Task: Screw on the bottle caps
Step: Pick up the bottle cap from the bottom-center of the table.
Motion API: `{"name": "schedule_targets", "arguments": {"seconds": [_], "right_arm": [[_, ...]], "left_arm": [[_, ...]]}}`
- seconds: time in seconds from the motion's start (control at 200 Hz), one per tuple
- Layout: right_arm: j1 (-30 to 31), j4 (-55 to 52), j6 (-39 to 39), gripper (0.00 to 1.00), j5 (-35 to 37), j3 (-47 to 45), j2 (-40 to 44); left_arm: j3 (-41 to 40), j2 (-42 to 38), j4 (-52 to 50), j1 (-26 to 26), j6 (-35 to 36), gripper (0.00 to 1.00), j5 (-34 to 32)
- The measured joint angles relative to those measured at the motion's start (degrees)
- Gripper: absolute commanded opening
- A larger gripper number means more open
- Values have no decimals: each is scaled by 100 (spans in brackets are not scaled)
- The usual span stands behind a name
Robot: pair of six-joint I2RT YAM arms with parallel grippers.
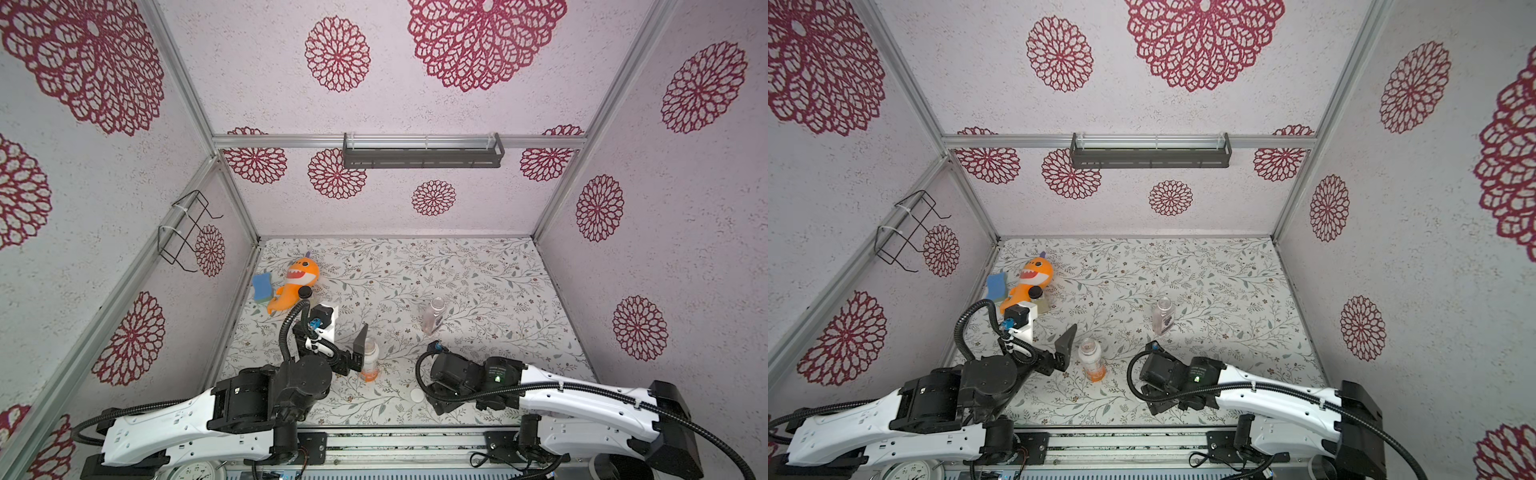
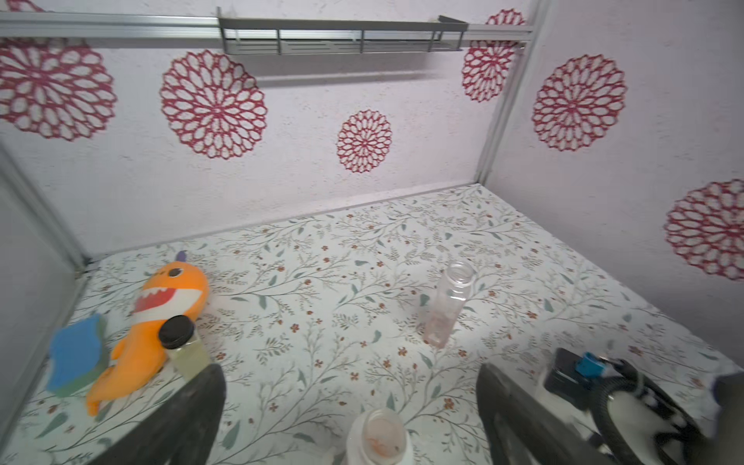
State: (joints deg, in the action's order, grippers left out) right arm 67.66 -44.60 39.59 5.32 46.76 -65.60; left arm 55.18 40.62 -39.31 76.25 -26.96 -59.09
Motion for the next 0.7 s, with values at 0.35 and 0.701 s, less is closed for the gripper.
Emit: {"name": "schedule_targets", "arguments": {"seconds": [0.35,0.701], "right_arm": [[0,166,-83,69,-651,472,-1534],[-229,538,-367,60,-686,706,-2441]], "left_arm": [[-662,-614,-326,-721,13,99,-767],[-863,-879,-490,-758,-98,99,-1045]]}}
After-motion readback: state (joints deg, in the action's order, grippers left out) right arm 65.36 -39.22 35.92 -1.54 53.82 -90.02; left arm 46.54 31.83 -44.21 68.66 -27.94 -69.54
